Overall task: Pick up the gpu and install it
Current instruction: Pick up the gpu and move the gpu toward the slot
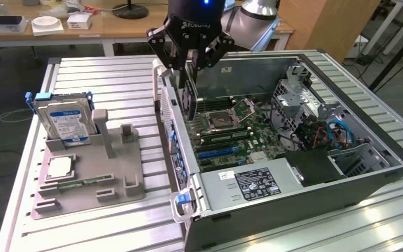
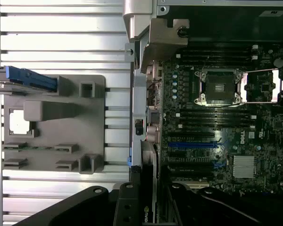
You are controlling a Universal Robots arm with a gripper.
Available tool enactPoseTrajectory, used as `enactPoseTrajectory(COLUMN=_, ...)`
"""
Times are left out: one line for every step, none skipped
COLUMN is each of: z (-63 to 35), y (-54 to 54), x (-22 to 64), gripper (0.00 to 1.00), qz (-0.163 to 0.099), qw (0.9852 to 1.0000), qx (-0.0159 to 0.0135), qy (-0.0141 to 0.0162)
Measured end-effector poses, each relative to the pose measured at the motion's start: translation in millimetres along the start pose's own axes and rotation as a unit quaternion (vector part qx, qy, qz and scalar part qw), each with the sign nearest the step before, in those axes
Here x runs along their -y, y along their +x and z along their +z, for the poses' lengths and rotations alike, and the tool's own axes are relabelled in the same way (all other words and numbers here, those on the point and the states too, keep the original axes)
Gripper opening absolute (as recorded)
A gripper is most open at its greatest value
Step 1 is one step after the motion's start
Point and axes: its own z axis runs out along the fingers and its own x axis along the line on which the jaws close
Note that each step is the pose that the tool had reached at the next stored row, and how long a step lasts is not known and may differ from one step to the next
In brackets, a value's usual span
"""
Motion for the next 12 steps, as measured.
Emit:
enactPoseTrajectory(z=0.0, y=0.0, x=0.0, gripper=0.26, qz=0.000, qw=1.0000, qx=0.0000, qy=0.0000)
enactPoseTrajectory(z=0.0, y=0.0, x=0.0, gripper=0.26, qz=0.000, qw=1.0000, qx=0.0000, qy=0.0000)
enactPoseTrajectory(z=0.0, y=0.0, x=0.0, gripper=0.26, qz=0.000, qw=1.0000, qx=0.0000, qy=0.0000)
enactPoseTrajectory(z=0.0, y=0.0, x=0.0, gripper=0.26, qz=0.000, qw=1.0000, qx=0.0000, qy=0.0000)
enactPoseTrajectory(z=0.0, y=0.0, x=0.0, gripper=0.26, qz=0.000, qw=1.0000, qx=0.0000, qy=0.0000)
enactPoseTrajectory(z=0.0, y=0.0, x=0.0, gripper=0.26, qz=0.000, qw=1.0000, qx=0.0000, qy=0.0000)
enactPoseTrajectory(z=0.0, y=0.0, x=0.0, gripper=0.26, qz=0.000, qw=1.0000, qx=0.0000, qy=0.0000)
enactPoseTrajectory(z=0.0, y=0.1, x=0.0, gripper=0.26, qz=0.000, qw=1.0000, qx=0.0000, qy=0.0002)
enactPoseTrajectory(z=0.0, y=0.1, x=0.0, gripper=0.26, qz=0.000, qw=1.0000, qx=0.0000, qy=0.0002)
enactPoseTrajectory(z=0.0, y=0.1, x=0.0, gripper=0.26, qz=0.000, qw=1.0000, qx=0.0000, qy=0.0002)
enactPoseTrajectory(z=0.0, y=0.1, x=0.0, gripper=0.26, qz=0.000, qw=1.0000, qx=0.0000, qy=0.0002)
enactPoseTrajectory(z=0.0, y=0.1, x=0.0, gripper=0.26, qz=0.000, qw=1.0000, qx=0.0000, qy=0.0002)
